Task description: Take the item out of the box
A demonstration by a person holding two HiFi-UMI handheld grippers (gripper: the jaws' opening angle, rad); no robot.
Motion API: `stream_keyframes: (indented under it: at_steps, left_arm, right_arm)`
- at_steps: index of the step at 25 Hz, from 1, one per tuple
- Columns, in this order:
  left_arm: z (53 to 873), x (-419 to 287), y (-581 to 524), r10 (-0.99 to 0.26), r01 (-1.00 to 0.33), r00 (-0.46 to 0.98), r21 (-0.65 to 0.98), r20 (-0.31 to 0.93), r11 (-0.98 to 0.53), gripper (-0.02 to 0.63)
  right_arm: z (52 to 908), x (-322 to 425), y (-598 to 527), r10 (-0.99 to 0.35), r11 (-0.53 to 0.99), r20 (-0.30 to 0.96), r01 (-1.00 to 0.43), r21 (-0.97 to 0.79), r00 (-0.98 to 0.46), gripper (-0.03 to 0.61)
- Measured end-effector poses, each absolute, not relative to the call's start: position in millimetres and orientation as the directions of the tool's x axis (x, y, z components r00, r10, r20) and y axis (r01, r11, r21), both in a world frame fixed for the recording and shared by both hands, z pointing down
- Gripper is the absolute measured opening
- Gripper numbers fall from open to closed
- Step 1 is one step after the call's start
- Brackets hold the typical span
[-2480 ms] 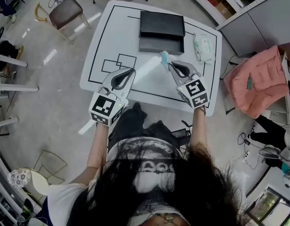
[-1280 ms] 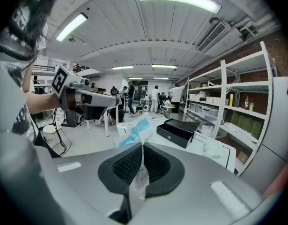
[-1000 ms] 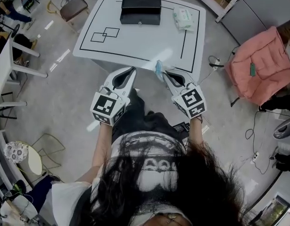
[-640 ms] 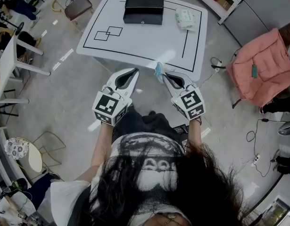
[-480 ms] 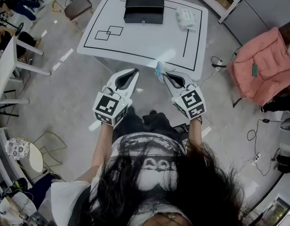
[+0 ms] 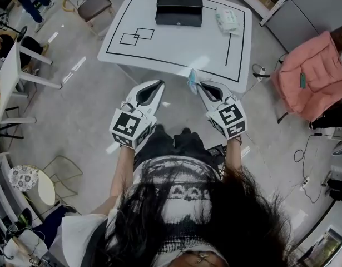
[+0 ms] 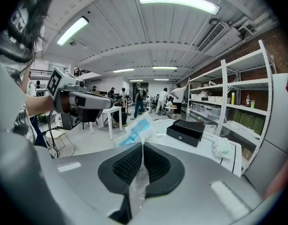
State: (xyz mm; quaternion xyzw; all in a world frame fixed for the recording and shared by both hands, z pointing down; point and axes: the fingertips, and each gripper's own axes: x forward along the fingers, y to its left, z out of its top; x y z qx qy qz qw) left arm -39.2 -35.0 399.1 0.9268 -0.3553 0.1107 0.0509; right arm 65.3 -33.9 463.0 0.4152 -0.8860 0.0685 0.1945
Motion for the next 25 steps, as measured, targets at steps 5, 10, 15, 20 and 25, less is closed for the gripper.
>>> stream_keyframes:
  at_steps: [5,10,15,20,25]
  left_arm:
    - [395.3,-57.5,-42.5,-0.64,-0.66,0.733,0.015,0.232,-0.751,0.0]
    - [394.5,-72.2,-48.7,-0.627,-0.646,0.746,0.017,0.222,-0.763,0.0]
    - [394.2,-80.1,-56.3,-0.617,-0.635,0.757,0.018,0.217,-0.772,0.0]
    - [394.2,-83.6,-60.3,-0.604,-0.622,0.768,0.021,0.213,-0.783,0.0]
    - [392.8,-86.8,-64.4,-0.596,-0.613,0.774,0.018,0.211,-0.79,0.0]
  right_arm:
    - [458.7,47.2,-38.0,-0.717,0.635,0.406,-0.771,0.045,-0.567,0.011]
    - [457.7,32.3,-42.4,-0.725,0.626,0.409,-0.778,0.057,-0.554,0.011]
    - [455.9,24.9,-47.6,-0.736,0.612,0.409,-0.788,0.063,-0.539,0.011]
    - [455.9,20.9,-50.4,-0.746,0.597,0.409,-0.8,0.064,-0.525,0.011]
    - [455.3,17.6,-53.0,-0.752,0.588,0.41,-0.806,0.065,-0.516,0.011]
